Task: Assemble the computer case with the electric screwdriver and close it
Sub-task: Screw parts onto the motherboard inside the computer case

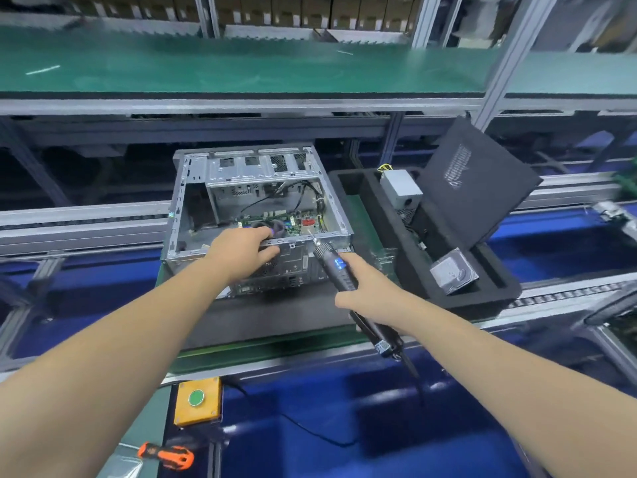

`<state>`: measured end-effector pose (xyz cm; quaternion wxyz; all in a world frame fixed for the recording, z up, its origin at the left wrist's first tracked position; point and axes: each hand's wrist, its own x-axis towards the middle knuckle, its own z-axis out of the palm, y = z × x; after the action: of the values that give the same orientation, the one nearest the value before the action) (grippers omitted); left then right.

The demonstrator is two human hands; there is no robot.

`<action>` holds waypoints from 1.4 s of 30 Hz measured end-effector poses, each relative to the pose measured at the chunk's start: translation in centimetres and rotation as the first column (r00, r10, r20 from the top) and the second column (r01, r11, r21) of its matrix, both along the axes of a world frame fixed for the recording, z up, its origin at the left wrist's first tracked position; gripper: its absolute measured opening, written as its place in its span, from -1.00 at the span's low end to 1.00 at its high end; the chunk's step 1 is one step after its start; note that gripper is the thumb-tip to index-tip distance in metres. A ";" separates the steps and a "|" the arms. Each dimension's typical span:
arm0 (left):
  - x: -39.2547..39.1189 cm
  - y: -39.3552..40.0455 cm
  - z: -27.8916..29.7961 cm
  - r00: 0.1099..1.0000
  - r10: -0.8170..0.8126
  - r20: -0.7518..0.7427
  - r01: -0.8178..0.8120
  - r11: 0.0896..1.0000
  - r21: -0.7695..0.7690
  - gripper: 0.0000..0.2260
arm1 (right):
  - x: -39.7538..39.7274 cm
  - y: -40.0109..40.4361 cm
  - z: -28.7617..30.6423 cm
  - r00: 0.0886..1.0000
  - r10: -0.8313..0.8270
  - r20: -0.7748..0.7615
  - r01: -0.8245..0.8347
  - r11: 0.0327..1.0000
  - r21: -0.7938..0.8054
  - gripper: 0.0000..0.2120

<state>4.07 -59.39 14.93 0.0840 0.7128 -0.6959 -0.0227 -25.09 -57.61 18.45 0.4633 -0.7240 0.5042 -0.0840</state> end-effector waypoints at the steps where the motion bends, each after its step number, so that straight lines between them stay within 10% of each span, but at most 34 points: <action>1: -0.2 -0.1 0.0 1.000 0.019 0.016 -0.019 1.000 0.004 -0.63 | -0.8 -1.0 0.0 1.000 -0.015 0.012 0.015 1.000 -0.004 -0.34; 7: -2.0 -0.1 0.4 0.990 0.141 0.022 -0.142 0.987 0.075 -0.58 | -6.2 -8.3 -1.3 0.994 -0.013 0.108 0.008 0.999 0.039 -0.48; 13: -14.2 -0.1 1.1 0.997 0.072 -0.027 -0.076 0.884 -0.461 -0.74 | -10.5 -15.0 -4.0 0.979 0.111 0.169 -0.131 0.985 0.111 -0.59; 17: -21.7 -1.3 -2.7 0.955 0.294 -0.026 -0.295 0.944 -0.146 -0.83 | -11.6 -17.0 -4.9 0.962 0.244 0.127 -0.261 0.954 0.148 -0.56; 22: -23.6 -2.5 -7.3 0.724 0.689 -0.027 -0.668 0.711 0.220 -0.81 | -11.2 -17.4 -6.3 0.923 0.381 0.061 -0.385 0.914 0.126 -0.58; 33: -24.4 -3.1 -10.0 0.664 0.747 -0.035 -0.731 0.658 0.180 -0.84 | -11.1 -17.3 -8.7 0.846 0.533 0.034 -0.530 0.831 0.166 -0.36; 35: -24.7 -2.8 -9.3 0.548 0.790 -0.274 -0.792 0.595 0.133 -0.87 | -11.1 -17.5 -8.1 0.848 0.527 0.056 -0.529 0.831 0.171 -0.39; 38: -24.5 -2.2 -6.2 0.092 0.574 -0.814 -0.899 0.399 0.180 -0.90 | -10.8 -17.6 -6.3 0.835 0.544 0.087 -0.551 0.822 0.147 -0.48; 42: -23.7 -2.7 -0.8 -0.471 -0.016 -0.882 -0.831 0.343 0.437 -0.86 | -9.6 -16.4 -3.5 0.786 0.611 0.094 -0.616 0.787 0.032 -0.64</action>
<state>-19.62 -62.04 14.16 0.7510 0.5961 0.1098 -0.2618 -34.70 -73.96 14.97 0.5067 -0.8302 0.2252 0.0581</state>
